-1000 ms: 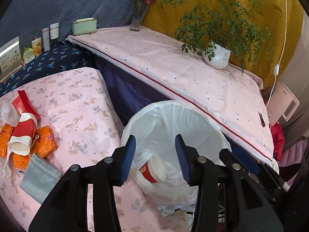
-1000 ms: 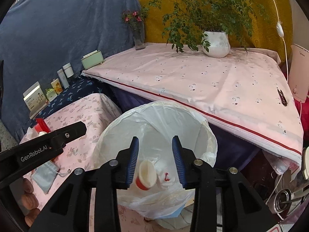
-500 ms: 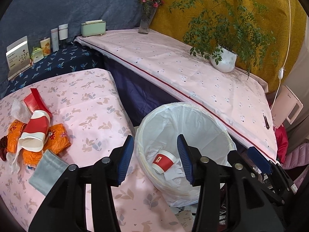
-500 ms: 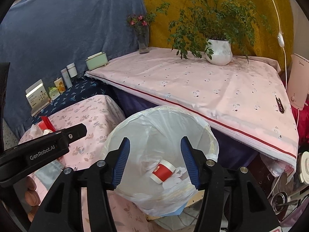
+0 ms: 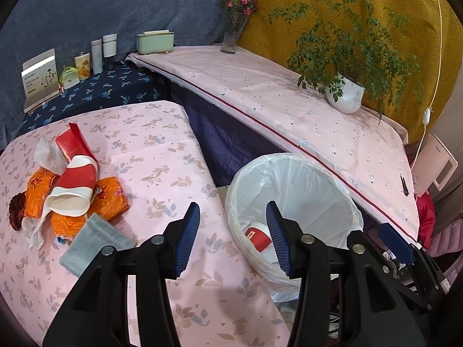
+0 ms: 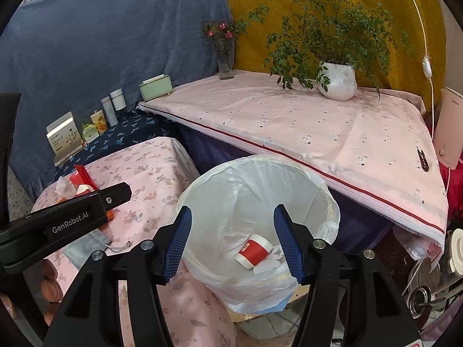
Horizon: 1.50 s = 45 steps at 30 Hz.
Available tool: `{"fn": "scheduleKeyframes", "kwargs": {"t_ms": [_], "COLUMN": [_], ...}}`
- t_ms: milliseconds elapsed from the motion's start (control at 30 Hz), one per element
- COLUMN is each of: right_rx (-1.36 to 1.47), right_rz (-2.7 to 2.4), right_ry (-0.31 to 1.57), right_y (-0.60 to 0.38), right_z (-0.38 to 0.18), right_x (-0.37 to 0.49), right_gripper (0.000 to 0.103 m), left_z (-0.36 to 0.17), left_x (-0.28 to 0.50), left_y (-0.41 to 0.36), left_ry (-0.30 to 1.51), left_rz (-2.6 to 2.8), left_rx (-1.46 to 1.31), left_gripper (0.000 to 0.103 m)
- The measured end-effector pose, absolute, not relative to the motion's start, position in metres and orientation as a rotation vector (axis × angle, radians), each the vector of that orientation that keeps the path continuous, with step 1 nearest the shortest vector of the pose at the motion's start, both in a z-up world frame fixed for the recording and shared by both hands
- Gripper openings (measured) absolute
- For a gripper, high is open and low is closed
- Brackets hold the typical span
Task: Collect trash
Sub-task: 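Return to the pile and grasp the grey cloth pouch with the left tool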
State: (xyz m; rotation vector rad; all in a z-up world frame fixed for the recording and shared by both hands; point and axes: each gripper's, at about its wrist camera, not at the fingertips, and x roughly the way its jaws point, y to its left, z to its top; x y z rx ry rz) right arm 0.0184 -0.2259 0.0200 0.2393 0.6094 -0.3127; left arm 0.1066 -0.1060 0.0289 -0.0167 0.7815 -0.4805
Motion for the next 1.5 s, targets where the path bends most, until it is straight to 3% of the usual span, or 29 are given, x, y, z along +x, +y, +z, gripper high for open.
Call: {"fn": "scheduleKeyframes", "kwargs": {"t_ms": [433, 533, 800, 900, 1067, 1500], "right_rx": [0.218, 0.214, 0.199, 0.196, 0.191, 0.175], "right_rz": [-0.277, -0.268, -0.237, -0.224, -0.207, -0.154], "right_ry": [0.621, 0.622, 0.636, 0.642, 0.655, 0.711], "right_y": [-0.197, -0.190, -0.170, -0.162, -0.150, -0.118], "right_z": [0.021, 0.021, 0.019, 0.016, 0.012, -0.011], "right_x": [0.018, 0.018, 0.022, 0.024, 0.026, 0.040], "right_gripper": [0.059, 0.060, 0.061, 0.061, 0.061, 0.063], "left_z": [0.022, 0.019, 0.007, 0.003, -0.008, -0.046], "left_x": [0.105, 0.105, 0.106, 0.107, 0.110, 0.123], "left_y": [-0.068, -0.058, -0.030, -0.017, 0.005, 0.055], "left_ry": [0.786, 0.789, 0.808, 0.814, 0.830, 0.915], "left_rz": [-0.405, -0.385, -0.331, -0.301, -0.238, -0.134], "left_rx": [-0.035, -0.043, -0.057, -0.063, -0.084, -0.164], "left_gripper": [0.050, 0.056, 0.058, 0.064, 0.081, 0.084]}}
